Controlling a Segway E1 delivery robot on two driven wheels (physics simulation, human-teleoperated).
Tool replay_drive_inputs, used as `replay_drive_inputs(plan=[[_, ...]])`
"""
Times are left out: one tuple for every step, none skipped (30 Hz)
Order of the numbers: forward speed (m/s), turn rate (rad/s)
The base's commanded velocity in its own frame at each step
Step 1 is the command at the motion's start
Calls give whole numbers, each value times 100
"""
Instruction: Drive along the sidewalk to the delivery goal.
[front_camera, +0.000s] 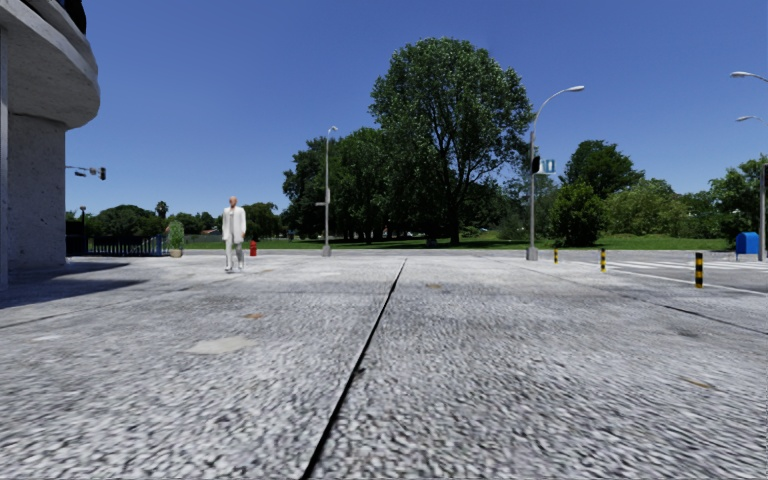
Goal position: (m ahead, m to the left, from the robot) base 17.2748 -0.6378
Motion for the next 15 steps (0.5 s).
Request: replay_drive_inputs(plan=[[200,0],[200,0],[200,0],[200,0],[200,0],[200,0],[200,0],[200,0],[200,0],[200,0],[200,0],[200,0],[200,0],[200,0],[200,0]])
